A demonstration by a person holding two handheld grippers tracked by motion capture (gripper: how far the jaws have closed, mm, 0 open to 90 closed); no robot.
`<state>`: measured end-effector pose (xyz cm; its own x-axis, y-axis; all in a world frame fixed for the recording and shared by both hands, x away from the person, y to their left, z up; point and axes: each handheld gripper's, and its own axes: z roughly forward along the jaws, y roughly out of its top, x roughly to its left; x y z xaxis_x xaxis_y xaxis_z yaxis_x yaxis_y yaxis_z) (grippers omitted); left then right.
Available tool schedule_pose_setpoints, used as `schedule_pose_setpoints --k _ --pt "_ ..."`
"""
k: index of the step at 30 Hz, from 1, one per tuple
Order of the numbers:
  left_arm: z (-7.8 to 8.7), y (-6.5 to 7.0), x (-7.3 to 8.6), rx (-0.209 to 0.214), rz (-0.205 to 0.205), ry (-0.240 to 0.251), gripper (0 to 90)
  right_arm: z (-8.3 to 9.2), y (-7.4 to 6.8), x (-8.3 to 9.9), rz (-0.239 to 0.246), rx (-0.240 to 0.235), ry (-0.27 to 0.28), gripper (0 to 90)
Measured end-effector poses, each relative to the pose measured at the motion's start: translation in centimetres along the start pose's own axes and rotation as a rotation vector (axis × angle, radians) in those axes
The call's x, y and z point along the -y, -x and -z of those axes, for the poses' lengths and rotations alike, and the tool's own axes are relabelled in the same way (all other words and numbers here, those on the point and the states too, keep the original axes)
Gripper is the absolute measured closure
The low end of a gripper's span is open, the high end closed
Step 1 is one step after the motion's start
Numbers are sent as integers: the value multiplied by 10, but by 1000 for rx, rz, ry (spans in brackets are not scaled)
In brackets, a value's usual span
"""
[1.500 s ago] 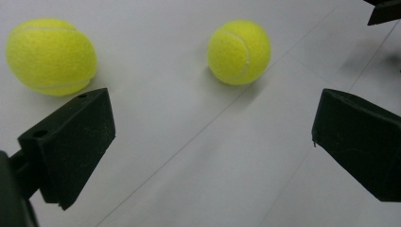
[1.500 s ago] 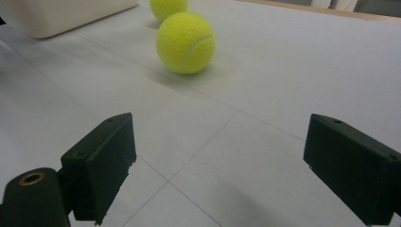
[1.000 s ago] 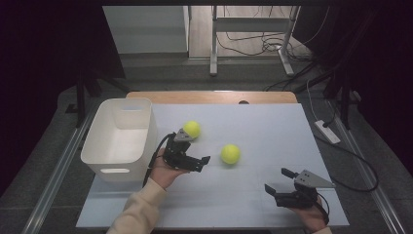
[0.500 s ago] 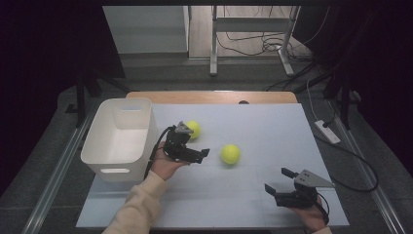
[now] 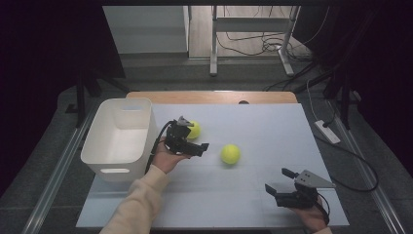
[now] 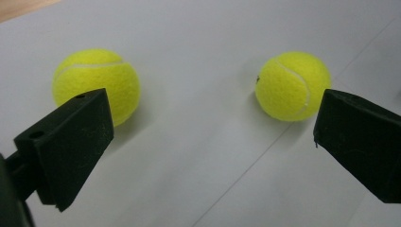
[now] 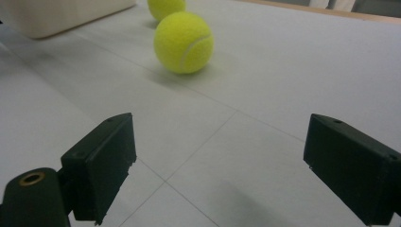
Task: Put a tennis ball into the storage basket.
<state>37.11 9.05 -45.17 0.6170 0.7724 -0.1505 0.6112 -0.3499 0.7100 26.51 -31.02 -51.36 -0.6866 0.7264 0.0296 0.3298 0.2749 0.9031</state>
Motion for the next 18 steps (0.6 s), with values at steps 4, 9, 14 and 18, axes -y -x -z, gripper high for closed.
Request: schedule_pose_setpoints --k 4,9,14,18 --pt "-4 -7 -4 -17 6 -3 1 1 0 1 -4 4 4 103" --pt "-13 -18 -11 -50 29 -26 1 0 1 1 -4 2 1 103" --pt "-16 -24 -12 -57 37 -27 4 0 1 1 -5 2 -1 104" --pt "-20 -30 -15 -70 52 -40 3 0 1 1 -2 1 1 103"
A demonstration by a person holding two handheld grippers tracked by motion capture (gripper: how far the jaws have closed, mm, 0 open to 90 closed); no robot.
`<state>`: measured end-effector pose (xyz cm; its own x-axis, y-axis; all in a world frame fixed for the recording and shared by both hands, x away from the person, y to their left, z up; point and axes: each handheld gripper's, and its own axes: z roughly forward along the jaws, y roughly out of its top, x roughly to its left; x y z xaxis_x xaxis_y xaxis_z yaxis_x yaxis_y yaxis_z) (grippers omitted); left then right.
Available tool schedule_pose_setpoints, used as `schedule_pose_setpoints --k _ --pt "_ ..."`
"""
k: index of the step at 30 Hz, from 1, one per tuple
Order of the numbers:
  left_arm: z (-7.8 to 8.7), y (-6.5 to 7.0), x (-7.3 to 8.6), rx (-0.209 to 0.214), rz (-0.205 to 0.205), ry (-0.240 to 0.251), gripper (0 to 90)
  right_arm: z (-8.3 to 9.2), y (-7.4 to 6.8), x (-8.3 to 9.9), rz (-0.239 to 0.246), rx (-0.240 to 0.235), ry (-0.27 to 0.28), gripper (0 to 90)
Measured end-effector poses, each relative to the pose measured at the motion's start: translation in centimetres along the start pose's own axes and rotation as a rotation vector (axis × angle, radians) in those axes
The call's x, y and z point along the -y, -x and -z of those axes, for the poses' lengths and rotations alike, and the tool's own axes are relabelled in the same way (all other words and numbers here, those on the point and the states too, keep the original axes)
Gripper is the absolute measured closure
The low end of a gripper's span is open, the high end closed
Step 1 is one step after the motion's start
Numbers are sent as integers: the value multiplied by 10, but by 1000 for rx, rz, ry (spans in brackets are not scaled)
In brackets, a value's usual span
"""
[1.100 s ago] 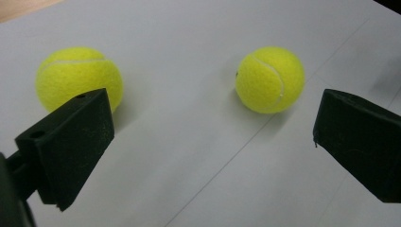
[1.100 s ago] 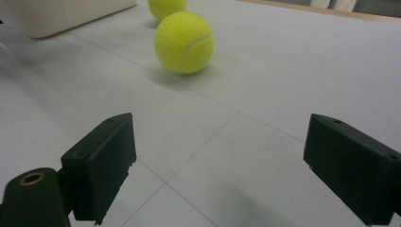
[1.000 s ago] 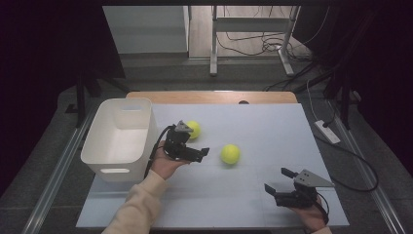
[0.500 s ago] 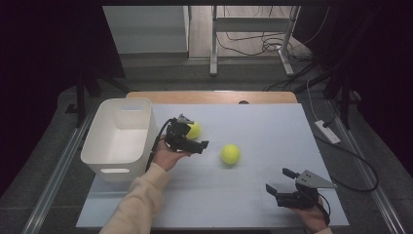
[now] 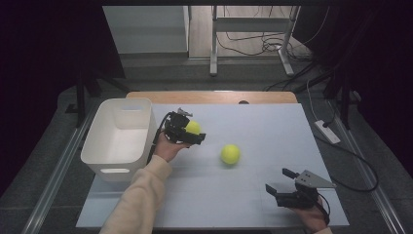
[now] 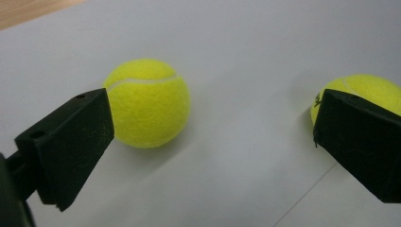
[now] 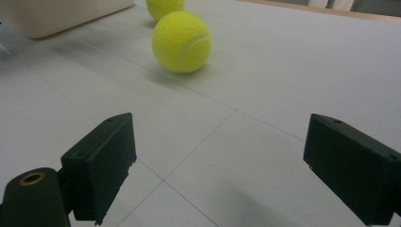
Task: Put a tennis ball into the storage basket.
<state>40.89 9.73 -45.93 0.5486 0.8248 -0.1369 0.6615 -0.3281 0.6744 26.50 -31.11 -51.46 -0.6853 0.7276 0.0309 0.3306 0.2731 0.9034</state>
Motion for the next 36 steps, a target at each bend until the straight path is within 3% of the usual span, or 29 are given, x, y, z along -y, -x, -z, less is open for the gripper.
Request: schedule_pose_setpoints --k 17,22,36 --pt "-24 -16 -12 -37 21 -35 8 0 2 0 -4 3 0 104" --pt "-33 -22 -13 -22 43 -42 11 2 1 1 -6 4 0 104" --pt "-51 -31 -15 -26 51 -78 11 3 1 1 -4 5 2 104"
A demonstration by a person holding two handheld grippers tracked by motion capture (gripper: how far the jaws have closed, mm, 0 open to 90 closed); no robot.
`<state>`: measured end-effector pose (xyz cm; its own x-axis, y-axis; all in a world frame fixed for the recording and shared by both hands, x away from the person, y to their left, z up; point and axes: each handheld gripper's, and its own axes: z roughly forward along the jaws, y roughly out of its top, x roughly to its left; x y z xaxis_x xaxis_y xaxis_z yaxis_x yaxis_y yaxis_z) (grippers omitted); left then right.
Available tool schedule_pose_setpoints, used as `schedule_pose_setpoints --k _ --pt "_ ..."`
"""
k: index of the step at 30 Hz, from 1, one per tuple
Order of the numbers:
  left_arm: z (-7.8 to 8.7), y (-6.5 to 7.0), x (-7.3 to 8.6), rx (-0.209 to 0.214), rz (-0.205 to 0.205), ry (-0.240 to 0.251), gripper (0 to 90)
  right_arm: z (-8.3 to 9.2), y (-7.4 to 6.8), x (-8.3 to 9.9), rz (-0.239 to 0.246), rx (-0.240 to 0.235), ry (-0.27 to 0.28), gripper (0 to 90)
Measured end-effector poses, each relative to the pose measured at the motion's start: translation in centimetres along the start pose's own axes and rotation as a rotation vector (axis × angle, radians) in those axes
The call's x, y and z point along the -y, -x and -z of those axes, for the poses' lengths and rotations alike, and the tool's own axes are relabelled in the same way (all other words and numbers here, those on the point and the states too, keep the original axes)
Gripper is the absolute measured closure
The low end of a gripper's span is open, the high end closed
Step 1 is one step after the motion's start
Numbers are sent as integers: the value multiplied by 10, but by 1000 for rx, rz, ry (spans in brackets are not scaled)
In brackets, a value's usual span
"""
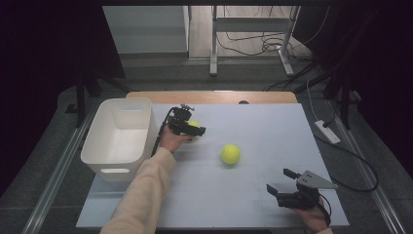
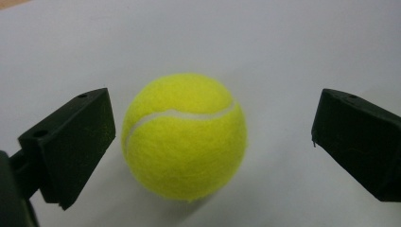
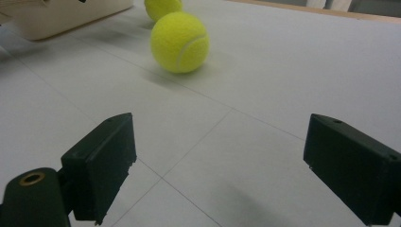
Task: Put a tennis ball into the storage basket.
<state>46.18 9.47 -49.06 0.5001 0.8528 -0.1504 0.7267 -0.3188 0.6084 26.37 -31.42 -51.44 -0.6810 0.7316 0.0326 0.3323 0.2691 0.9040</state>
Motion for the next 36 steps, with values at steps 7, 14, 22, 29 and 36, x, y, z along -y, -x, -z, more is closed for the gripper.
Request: schedule_pose_setpoints --k 7,14,22,29,36 --pt "-9 -3 0 -12 6 -29 10 0 0 0 -1 -1 2 104" --pt "-17 -8 3 -21 25 -64 28 0 0 1 -1 -1 0 104" --pt "-16 -9 4 -40 22 -64 251 0 1 1 -1 4 -3 104" --pt "-12 -8 5 -44 7 -57 263 1 0 1 -3 9 2 104" --pt "5 -8 12 -9 10 -10 267 1 1 1 -3 13 2 104"
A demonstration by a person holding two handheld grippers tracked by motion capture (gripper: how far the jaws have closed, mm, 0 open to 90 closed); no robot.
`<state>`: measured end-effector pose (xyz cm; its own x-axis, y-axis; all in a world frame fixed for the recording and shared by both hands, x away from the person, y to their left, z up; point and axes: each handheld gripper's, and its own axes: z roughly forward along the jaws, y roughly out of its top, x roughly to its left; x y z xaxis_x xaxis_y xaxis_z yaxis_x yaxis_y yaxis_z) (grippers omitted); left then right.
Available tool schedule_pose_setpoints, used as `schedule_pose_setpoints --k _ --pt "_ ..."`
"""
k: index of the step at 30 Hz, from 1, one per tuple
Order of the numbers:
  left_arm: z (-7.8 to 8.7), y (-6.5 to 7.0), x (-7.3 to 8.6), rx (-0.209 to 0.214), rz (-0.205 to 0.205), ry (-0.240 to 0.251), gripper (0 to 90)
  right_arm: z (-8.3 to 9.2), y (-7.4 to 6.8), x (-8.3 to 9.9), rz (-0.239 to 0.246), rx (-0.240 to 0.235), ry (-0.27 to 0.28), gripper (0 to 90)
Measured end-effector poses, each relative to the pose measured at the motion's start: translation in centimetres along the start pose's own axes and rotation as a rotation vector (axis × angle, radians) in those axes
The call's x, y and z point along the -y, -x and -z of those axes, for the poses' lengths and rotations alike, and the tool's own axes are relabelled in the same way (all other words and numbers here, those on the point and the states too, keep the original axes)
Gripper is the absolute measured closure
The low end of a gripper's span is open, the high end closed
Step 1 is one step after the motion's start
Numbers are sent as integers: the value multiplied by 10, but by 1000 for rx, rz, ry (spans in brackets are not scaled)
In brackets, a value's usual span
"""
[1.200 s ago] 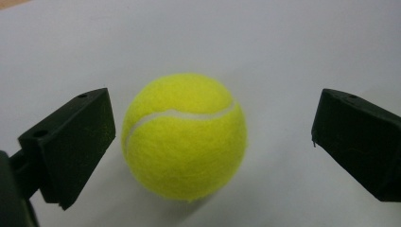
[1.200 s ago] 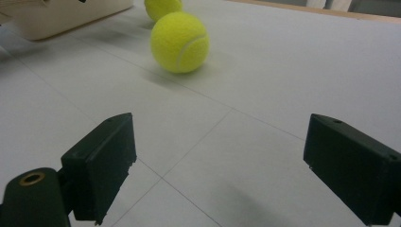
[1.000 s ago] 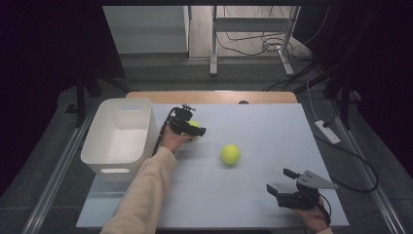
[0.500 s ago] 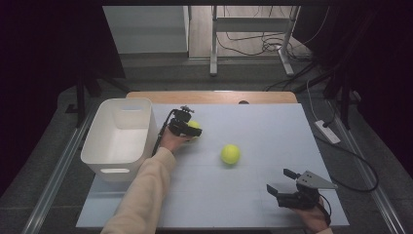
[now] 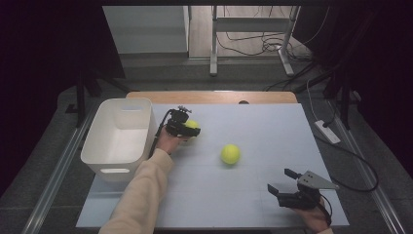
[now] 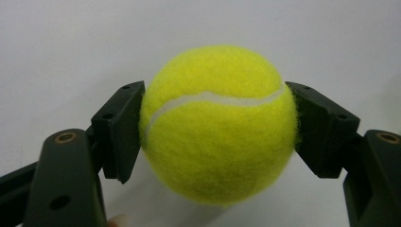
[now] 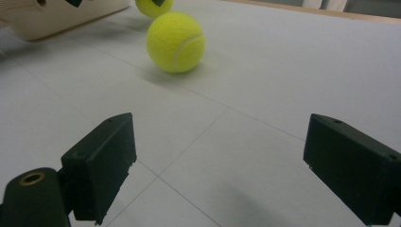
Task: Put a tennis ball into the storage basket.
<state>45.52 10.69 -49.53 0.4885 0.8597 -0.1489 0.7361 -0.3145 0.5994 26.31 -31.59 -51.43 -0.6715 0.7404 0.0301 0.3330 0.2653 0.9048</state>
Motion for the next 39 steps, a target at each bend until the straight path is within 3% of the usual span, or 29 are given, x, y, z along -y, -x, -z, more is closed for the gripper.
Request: schedule_pose_setpoints --k 13,39 --pt "29 13 12 44 -32 88 267 -1 -1 -1 6 1 -2 105" --pt "68 29 29 127 -82 251 267 0 -1 -1 3 10 10 106"
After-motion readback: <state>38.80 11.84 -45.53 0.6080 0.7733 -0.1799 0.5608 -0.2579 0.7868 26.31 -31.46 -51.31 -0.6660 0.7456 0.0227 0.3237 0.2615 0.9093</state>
